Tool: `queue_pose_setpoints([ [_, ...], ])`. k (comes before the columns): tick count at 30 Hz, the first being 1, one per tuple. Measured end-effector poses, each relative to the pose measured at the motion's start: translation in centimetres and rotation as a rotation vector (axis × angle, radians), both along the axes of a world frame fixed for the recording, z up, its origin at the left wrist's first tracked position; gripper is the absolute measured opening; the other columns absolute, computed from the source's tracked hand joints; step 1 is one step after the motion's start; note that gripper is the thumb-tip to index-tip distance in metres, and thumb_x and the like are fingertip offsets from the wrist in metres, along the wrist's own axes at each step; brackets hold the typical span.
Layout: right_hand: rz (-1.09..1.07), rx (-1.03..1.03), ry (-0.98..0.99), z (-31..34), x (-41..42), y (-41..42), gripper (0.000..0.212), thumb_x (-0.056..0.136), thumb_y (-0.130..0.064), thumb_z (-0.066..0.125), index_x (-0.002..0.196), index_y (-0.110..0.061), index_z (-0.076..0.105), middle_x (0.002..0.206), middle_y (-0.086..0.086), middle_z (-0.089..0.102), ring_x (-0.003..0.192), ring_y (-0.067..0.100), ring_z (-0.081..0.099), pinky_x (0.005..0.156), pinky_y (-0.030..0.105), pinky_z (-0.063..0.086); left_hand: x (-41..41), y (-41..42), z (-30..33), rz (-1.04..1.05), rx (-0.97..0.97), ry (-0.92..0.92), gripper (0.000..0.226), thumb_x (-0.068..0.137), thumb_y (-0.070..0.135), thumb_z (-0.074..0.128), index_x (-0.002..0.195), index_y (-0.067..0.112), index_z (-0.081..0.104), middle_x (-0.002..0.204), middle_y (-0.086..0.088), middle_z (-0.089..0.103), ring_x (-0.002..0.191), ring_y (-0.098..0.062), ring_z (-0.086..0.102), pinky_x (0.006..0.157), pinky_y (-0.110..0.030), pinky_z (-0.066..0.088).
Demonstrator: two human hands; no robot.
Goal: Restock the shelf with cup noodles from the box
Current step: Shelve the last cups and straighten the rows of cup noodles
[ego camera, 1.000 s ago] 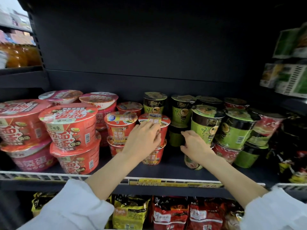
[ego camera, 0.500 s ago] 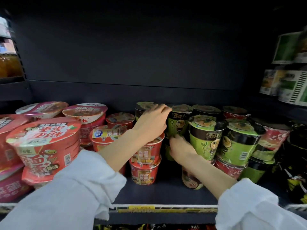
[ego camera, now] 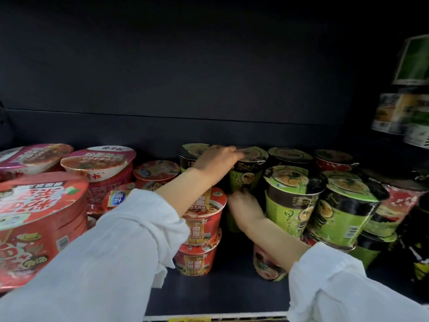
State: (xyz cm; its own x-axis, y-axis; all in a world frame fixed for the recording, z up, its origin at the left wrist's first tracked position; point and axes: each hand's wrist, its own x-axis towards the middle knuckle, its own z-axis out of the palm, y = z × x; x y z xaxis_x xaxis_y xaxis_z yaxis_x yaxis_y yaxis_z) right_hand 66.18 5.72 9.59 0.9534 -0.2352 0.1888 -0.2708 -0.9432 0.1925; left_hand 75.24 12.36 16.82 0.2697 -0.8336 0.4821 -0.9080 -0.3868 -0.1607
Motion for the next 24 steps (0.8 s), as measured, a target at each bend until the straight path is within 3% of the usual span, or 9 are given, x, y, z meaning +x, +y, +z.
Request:
queue_pose_setpoints([
  [8,-0.023,-0.024,0.019,0.9,-0.7,0.2,0.026,0.092,0.003,0.044,0.114,-0.005,0.057,0.119,0.014,0.057,0.109,0.030,0.058,0.084,0.034,0.046,-0.4,0.1,0.9,-0.016,0.048,-0.189,0.039,0.093,0.004,0.049,0.130,0.016,0.054,0.123,-0.007,0.054,0.118,-0.025,0.051,0.099,-0.035,0.037],
  [9,-0.001,-0.094,-0.025,0.9,-0.8,0.6,0.020,0.087,0.000,0.055,0.105,-0.005,0.063,0.110,0.014,0.062,0.100,0.029,0.062,0.077,0.032,0.048,-0.5,0.2,1.0,-0.015,0.061,-0.212,0.039,0.093,0.005,0.050,0.130,0.016,0.054,0.124,-0.007,0.054,0.119,-0.025,0.050,0.100,-0.035,0.035],
  [10,0.012,-0.147,-0.067,1.0,-0.7,0.8,0.014,0.072,-0.004,0.073,0.086,-0.007,0.070,0.089,0.013,0.067,0.080,0.026,0.067,0.064,0.026,0.049,-0.5,0.2,1.1,-0.012,0.071,-0.228,0.038,0.093,0.006,0.049,0.130,0.016,0.054,0.124,-0.006,0.054,0.119,-0.025,0.049,0.100,-0.035,0.034],
  [12,0.017,-0.129,-0.103,1.0,-0.4,0.9,0.034,0.027,-0.013,0.093,0.045,-0.015,0.065,0.050,0.004,0.060,0.041,0.018,0.058,0.041,0.015,0.040,-0.5,0.4,1.2,-0.002,0.084,-0.245,0.037,0.094,0.007,0.048,0.129,0.015,0.055,0.122,-0.006,0.054,0.118,-0.025,0.049,0.100,-0.036,0.034],
  [13,0.014,-0.124,-0.100,0.9,-0.2,0.8,0.034,0.026,-0.013,0.093,0.047,-0.014,0.066,0.052,0.006,0.061,0.042,0.019,0.059,0.042,0.015,0.041,-0.5,0.4,1.2,0.002,0.090,-0.246,0.036,0.094,0.006,0.048,0.128,0.015,0.055,0.121,-0.006,0.054,0.117,-0.025,0.050,0.100,-0.036,0.034],
  [14,-0.006,-0.077,-0.041,1.3,-0.4,1.0,0.026,0.047,-0.011,0.089,0.066,-0.010,0.072,0.071,0.012,0.067,0.060,0.022,0.065,0.053,0.020,0.048,-0.5,0.4,1.1,0.002,0.091,-0.243,0.037,0.094,0.005,0.047,0.128,0.015,0.055,0.120,-0.006,0.055,0.117,-0.025,0.050,0.099,-0.037,0.034],
  [15,-0.017,-0.029,-0.021,1.4,-0.5,1.2,0.022,0.074,-0.007,0.073,0.095,-0.005,0.069,0.100,0.017,0.065,0.087,0.027,0.065,0.072,0.027,0.050,-0.4,0.5,1.0,0.002,0.086,-0.235,0.037,0.094,0.004,0.048,0.128,0.016,0.055,0.119,-0.006,0.055,0.116,-0.025,0.050,0.099,-0.037,0.035],
  [17,-0.047,0.015,0.027,0.8,-0.5,0.3,0.033,0.095,-0.001,0.040,0.126,-0.004,0.049,0.132,0.016,0.047,0.118,0.031,0.049,0.094,0.035,0.040,-0.2,0.5,0.9,-0.005,0.059,-0.206,0.038,0.094,0.005,0.049,0.129,0.017,0.056,0.118,-0.005,0.055,0.114,-0.024,0.051,0.097,-0.036,0.036],
  [24,-0.124,0.023,-0.007,0.8,-0.7,0.0,0.040,0.090,0.003,0.047,0.129,-0.006,0.046,0.133,0.013,0.047,0.120,0.029,0.051,0.093,0.035,0.044,0.2,0.8,0.5,-0.036,-0.025,-0.023,0.035,0.095,0.014,0.052,0.129,0.021,0.057,0.121,-0.005,0.055,0.116,-0.023,0.049,0.095,-0.037,0.038],
])
